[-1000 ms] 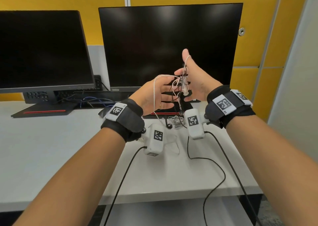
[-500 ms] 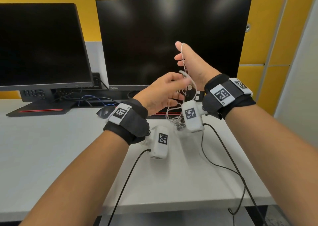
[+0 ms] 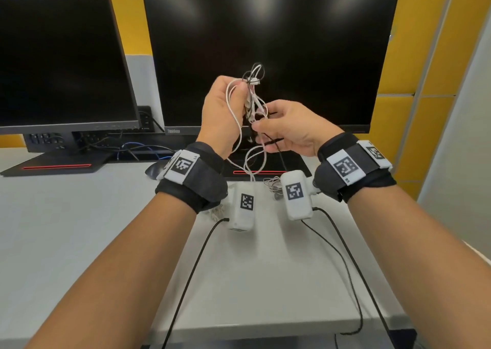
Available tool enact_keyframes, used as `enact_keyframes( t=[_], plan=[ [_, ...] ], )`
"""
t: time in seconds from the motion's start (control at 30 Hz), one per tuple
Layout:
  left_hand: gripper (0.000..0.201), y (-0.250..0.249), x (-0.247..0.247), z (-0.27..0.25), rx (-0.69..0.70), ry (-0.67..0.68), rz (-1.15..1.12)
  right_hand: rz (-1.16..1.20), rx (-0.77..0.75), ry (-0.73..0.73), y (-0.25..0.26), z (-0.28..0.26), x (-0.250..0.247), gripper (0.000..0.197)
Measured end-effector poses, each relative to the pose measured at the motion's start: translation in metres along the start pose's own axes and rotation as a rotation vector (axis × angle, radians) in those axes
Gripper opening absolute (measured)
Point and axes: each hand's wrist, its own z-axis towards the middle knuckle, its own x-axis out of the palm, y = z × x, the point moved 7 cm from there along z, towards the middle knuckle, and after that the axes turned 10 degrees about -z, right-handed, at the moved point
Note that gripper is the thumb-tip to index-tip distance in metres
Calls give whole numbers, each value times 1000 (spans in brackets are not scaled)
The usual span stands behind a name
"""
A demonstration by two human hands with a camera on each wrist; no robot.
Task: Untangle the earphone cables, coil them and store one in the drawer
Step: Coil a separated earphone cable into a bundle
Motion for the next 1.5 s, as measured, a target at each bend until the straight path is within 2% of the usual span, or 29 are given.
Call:
enact_keyframes(
  t=[0.07,0.13,0.23,0.33,0.47,0.57,0.67,0.8,0.87,0.93,1.03,1.17,1.23,1.3,1.4,1.5],
  plan=[
    [9,-1,-2,0,57,-2,35,93,-6,-115,-4,2,-8,54],
    [8,2,-3,0,82,11,45,114,2,-78,-10,1,-6,58],
    [9,8,-4,-1,89,25,35,-54,16,133,-20,-4,13,34],
    [8,12,-2,-3,86,61,83,-105,-8,174,-26,-4,22,13],
    [9,13,-5,-5,52,85,28,-35,-10,97,-30,1,19,2],
    [8,15,-12,-7,-1,57,-14,201,6,53,-31,0,13,11],
    [3,17,-16,-9,-38,57,120,472,13,-7,-30,-2,2,20],
    [25,33,-14,-10,-229,158,303,632,-50,-109,-29,-4,-8,17],
    [19,37,-13,-13,-267,223,472,668,-74,-166,-29,-4,-12,19],
    [11,41,-14,-16,-294,261,536,703,-64,-219,-31,-4,-18,19],
    [20,40,-14,-18,-306,235,453,510,14,-205,-36,-4,-17,23],
    [20,34,-8,-20,-253,203,337,77,14,53,-37,-7,9,31],
    [22,32,-3,-21,-236,228,278,-57,-31,110,-35,-8,20,31],
    [25,30,3,-23,-219,280,224,-106,-58,57,-33,-7,22,21],
    [27,31,6,-24,-196,321,199,-47,-57,-9,-34,-6,21,1],
    [27,29,9,-27,-168,350,185,48,-14,2,-38,-3,22,10]
  ],
)
